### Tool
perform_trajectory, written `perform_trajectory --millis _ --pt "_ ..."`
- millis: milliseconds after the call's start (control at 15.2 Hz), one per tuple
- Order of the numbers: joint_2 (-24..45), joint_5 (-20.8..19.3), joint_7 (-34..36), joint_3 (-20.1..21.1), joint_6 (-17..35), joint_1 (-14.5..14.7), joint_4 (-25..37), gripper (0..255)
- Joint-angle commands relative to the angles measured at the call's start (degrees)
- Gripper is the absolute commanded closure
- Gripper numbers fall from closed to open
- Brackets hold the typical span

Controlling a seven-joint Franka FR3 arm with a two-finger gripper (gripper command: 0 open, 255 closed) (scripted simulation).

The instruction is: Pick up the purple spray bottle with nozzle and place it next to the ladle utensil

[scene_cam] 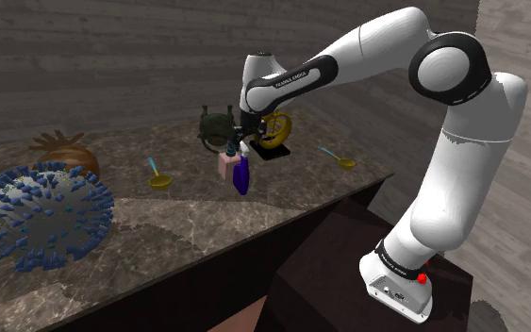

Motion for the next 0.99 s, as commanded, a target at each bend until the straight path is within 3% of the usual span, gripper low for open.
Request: perform_trajectory --millis 0,198,726,792,924 --pt "0.96 -0.18 0.08 -0.10 1.40 -0.01 -0.40 0" --pt "2.66 -0.48 0.28 -0.22 3.68 0.06 -1.00 0" --pt "2.66 -0.48 0.28 -0.21 3.67 0.06 -1.00 0" --pt "2.66 -0.48 0.28 -0.21 3.67 0.06 -1.00 255" --pt "2.66 -0.48 0.28 -0.21 3.67 0.06 -1.00 255"
